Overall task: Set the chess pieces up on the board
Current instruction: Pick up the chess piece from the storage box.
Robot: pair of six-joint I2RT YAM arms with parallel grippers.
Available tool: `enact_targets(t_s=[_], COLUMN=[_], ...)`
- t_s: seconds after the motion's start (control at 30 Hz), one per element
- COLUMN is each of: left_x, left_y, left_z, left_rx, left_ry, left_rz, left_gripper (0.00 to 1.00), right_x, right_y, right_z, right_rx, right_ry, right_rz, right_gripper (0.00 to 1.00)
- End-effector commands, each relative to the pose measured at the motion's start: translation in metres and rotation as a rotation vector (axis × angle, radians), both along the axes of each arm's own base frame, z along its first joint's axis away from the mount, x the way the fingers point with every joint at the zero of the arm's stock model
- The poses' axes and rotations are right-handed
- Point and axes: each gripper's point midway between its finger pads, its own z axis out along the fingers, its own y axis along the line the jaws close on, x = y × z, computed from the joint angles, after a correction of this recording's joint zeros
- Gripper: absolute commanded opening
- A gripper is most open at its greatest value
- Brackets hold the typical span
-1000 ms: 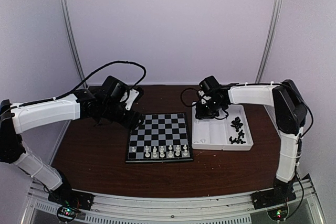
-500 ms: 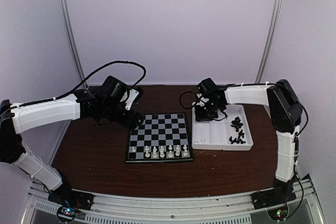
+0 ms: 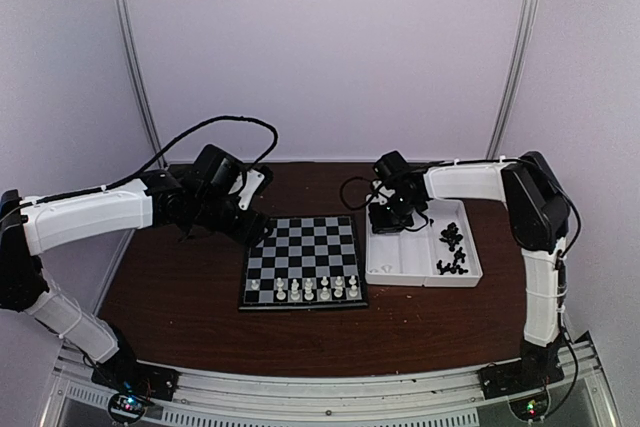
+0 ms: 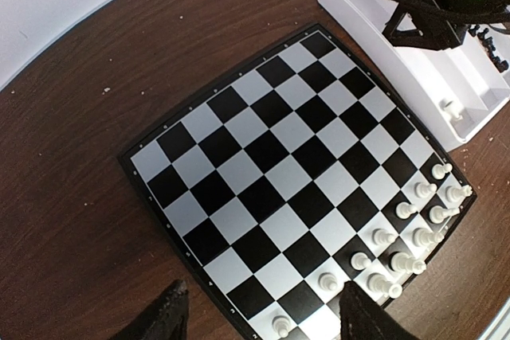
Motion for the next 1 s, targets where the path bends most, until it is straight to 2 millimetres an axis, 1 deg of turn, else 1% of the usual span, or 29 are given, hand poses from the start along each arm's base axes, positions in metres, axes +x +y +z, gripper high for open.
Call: enact_targets(t_s=[0.0, 0.23, 0.27, 0.43, 0.8, 0.97], left_x=[0.008, 0.008, 0.008, 0.008, 0.009, 0.010], left_y=[-0.001, -0.001, -0.001, -0.001, -0.003, -0.001], left_z=[0.011, 0.011, 0.011, 0.011, 0.012, 0.012], left_rx=[-0.021, -0.020, -0.019, -0.017, -0.021, -0.020], left_ry=[-0.030, -0.031, -0.030, -0.030, -0.032, -0.035], left_rz=[0.014, 0.012, 0.012, 0.013, 0.012, 0.022], left_gripper=[0.65, 0.65, 0.65, 0.65, 0.65, 0.66], right_x=[0.007, 0.011, 0.010, 0.010, 0.001, -0.005], right_y=[0.001, 0.002, 0.002, 0.001, -0.015, -0.017], right_z=[0.001, -0.001, -0.002, 0.003, 0.029, 0.044], right_rx=[-0.028, -0.040, -0.041, -0.043, -0.084, -0.085], right_ry=[-0.020, -0.019, -0.017, -0.022, -0.065, -0.088], right_rz=[0.008, 0.013, 0.014, 0.014, 0.012, 0.022], right_gripper=[0.20, 0.16, 0.14, 0.11, 0.09, 0.08])
